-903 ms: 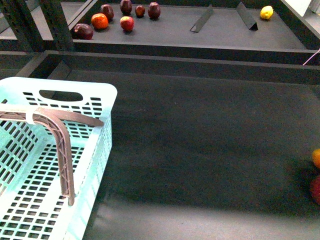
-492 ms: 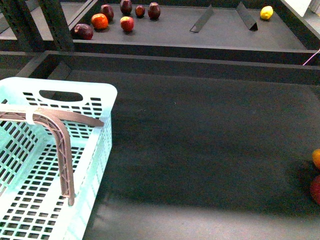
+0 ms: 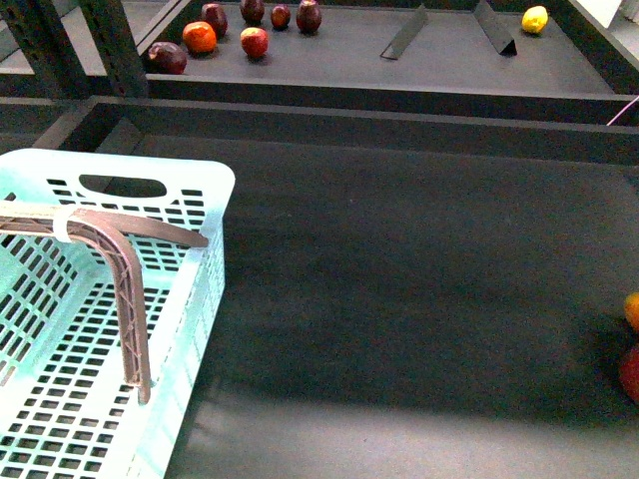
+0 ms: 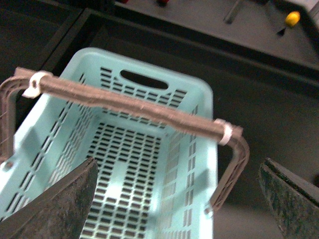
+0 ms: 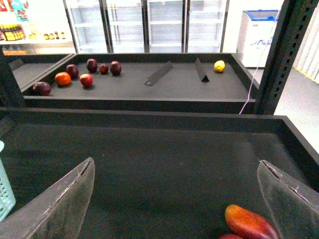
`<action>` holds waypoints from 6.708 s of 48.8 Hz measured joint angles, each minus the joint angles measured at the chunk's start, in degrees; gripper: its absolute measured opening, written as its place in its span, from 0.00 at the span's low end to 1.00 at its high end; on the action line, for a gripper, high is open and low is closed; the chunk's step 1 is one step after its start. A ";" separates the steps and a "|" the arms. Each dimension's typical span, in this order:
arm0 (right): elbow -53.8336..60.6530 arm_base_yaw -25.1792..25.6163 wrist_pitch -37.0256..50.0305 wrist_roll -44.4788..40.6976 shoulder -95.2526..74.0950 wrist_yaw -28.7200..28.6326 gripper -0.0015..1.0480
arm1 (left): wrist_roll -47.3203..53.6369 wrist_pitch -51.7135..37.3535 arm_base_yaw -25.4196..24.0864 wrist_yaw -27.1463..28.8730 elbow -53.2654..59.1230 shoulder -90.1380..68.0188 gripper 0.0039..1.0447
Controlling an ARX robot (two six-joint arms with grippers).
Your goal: Pick apple with right arm and hold basket with left
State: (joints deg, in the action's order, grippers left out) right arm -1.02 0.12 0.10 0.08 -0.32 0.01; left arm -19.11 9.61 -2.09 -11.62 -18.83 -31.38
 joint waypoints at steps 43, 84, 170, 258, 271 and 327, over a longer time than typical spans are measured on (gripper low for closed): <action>0.00 0.00 0.00 0.00 0.00 0.02 0.91 | -48.24 -23.23 -1.53 -0.52 -17.92 -60.65 0.73; 0.00 0.00 0.00 0.00 0.00 0.00 0.91 | -50.69 -14.32 8.37 1.22 -26.01 -57.05 0.05; -16.06 15.47 11.17 19.45 -66.10 4.70 0.91 | -47.21 -8.11 36.06 1.60 -43.30 -55.60 0.05; -51.12 14.16 21.92 19.87 -135.10 10.47 0.91 | -47.12 -8.11 36.06 1.73 -43.30 -55.63 0.05; -50.69 14.51 22.01 19.87 -136.67 10.23 0.83 | -47.12 -8.11 36.06 1.57 -43.30 -55.63 0.05; -51.63 -2.03 6.64 23.04 -75.71 1.16 0.71 | -47.15 -8.11 36.06 1.53 -43.30 -55.63 0.05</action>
State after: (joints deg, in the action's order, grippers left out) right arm -52.64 -1.91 6.74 23.11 -76.03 1.17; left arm -66.26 1.50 33.98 -10.09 -62.13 -87.00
